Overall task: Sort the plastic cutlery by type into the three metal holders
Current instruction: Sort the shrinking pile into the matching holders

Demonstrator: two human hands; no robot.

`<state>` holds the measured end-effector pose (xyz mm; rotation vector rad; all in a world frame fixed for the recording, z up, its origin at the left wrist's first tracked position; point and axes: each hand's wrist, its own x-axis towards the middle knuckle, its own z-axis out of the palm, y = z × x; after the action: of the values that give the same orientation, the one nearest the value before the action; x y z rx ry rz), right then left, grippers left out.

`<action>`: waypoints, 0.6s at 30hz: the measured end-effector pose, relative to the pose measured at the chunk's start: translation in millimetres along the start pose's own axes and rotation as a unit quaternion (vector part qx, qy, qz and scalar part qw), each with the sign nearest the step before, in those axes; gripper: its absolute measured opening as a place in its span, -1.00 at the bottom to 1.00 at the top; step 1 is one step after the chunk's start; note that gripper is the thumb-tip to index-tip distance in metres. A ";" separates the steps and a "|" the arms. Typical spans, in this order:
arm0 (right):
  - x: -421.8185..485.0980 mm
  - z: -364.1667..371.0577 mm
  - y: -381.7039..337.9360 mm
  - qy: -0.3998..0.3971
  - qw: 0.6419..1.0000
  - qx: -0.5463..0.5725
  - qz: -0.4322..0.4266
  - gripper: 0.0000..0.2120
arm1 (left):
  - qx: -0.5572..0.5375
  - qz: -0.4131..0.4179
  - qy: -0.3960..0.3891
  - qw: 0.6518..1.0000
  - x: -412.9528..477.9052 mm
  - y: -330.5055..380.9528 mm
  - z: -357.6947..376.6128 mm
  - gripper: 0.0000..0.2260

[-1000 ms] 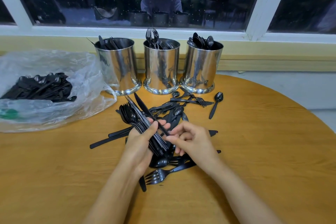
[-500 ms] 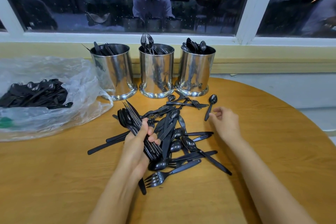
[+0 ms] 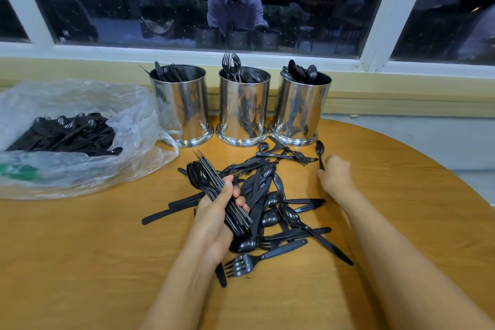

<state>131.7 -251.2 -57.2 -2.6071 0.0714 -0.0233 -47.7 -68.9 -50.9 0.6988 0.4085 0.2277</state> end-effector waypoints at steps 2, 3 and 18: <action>-5.2 -6.5 -0.3 0.004 1.000 0.012 -0.001 -0.94 | -0.006 0.000 0.000 1.000 0.4 -0.8 -0.2 -0.70; -10.6 -11.0 -2.1 0.016 0.999 0.027 -0.011 -0.97 | -0.007 0.002 -0.001 1.000 0.4 -0.8 -0.3 -0.70; -151.6 0.1 -60.5 -0.178 0.864 0.456 -0.118 -0.94 | 0.045 0.019 0.009 0.999 -1.8 0.0 1.2 -0.66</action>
<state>-16.9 -190.7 -27.0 -1.6169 -0.3200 0.2725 -48.8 -70.2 -49.6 0.7938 0.4241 0.2523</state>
